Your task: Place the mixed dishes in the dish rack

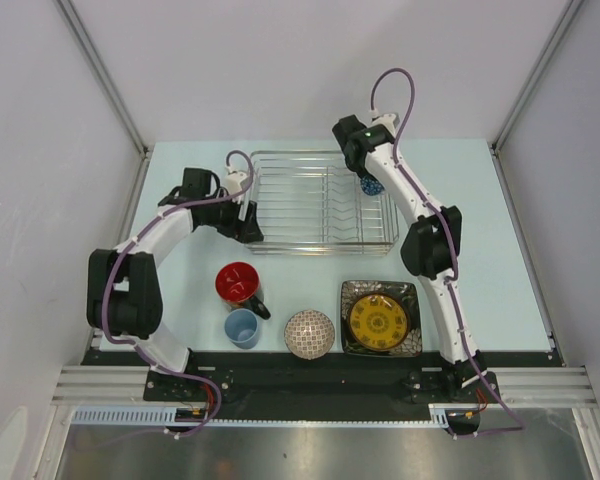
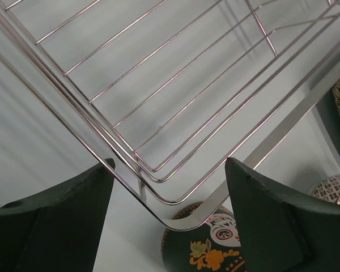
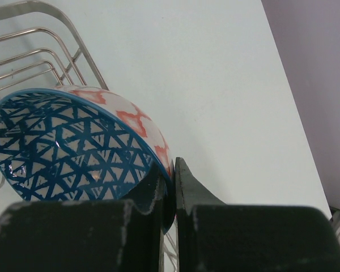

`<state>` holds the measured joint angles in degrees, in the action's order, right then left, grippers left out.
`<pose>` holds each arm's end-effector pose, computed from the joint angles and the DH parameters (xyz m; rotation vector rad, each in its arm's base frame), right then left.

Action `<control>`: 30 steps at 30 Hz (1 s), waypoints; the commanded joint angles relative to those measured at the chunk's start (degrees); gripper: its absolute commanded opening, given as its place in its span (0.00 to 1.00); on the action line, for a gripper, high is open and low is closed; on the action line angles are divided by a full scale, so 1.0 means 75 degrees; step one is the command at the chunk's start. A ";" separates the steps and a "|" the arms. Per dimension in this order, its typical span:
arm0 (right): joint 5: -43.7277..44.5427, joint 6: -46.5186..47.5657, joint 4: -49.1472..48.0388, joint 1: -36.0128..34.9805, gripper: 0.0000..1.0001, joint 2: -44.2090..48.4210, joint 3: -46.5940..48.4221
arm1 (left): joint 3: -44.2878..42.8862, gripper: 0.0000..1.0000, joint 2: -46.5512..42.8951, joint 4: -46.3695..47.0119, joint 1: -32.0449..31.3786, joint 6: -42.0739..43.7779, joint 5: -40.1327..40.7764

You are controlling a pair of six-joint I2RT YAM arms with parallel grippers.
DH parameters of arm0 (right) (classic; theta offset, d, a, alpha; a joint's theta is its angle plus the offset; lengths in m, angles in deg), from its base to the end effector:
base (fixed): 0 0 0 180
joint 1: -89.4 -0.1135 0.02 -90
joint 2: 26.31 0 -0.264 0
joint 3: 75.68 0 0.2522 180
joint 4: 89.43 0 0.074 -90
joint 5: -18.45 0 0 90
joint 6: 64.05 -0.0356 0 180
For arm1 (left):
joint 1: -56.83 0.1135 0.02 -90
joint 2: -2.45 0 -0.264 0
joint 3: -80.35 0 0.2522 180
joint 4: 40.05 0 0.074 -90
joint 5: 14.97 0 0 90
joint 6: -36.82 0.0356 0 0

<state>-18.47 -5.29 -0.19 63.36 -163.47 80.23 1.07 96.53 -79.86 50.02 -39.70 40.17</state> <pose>0.4476 0.1870 0.2842 0.3004 2.2790 -0.8152 0.3376 -0.0608 0.2283 0.6609 2.3254 -0.7093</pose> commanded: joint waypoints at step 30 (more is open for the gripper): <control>0.5110 0.8310 -0.9936 -0.1496 0.00 -0.0229 -0.3383 | -0.0663 0.83 -0.0580 -0.1332 0.0580 0.0946 -0.0427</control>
<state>7.83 18.88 -22.07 54.31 -170.95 68.16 -2.14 94.26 -89.39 53.72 -34.04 37.79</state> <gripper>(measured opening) 0.058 0.833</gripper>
